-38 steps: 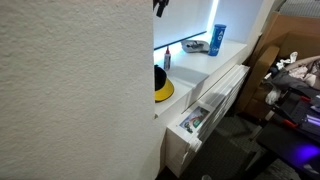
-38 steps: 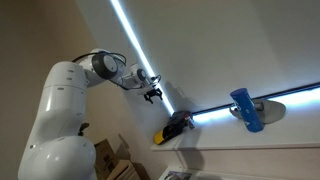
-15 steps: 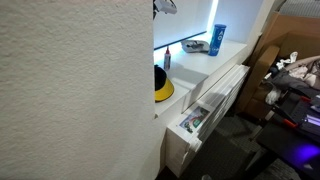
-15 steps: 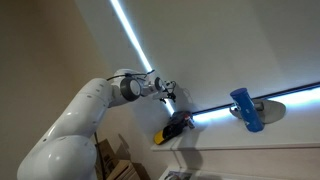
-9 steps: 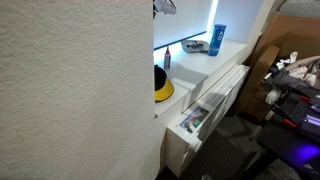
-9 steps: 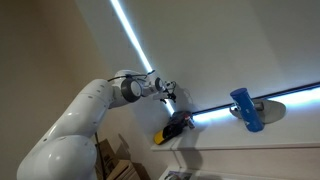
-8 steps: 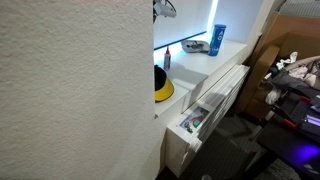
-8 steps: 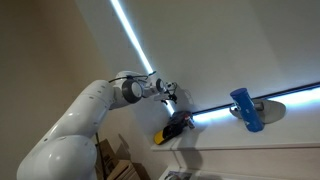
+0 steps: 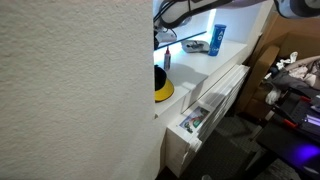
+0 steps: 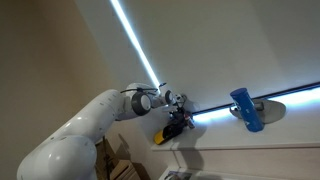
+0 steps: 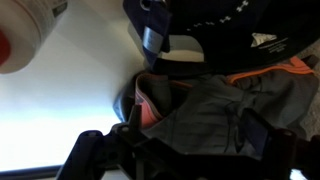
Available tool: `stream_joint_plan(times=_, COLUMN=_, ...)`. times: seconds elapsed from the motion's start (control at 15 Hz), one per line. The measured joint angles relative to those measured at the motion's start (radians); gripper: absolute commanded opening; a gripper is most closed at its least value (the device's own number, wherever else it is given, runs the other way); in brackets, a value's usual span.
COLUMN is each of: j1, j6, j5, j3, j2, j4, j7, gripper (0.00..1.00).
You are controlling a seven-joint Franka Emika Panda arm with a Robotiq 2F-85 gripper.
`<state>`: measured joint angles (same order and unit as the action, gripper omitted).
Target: Move the grey shirt to the right
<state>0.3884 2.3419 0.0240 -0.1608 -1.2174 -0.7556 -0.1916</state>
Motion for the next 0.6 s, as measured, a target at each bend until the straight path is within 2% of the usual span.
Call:
stream_joint_plan(times=0.2, j1=0.001, j6=0.004, j5=0.0, j3=0.0, j2=0.0, j4=0.009, j7=0.0, gripper=1.0)
stream_joint_plan(times=0.6, j1=0.017, j6=0.102, j5=0.0, j3=-0.013, j2=-0.048, j4=0.005, j7=0.0, gripper=1.0)
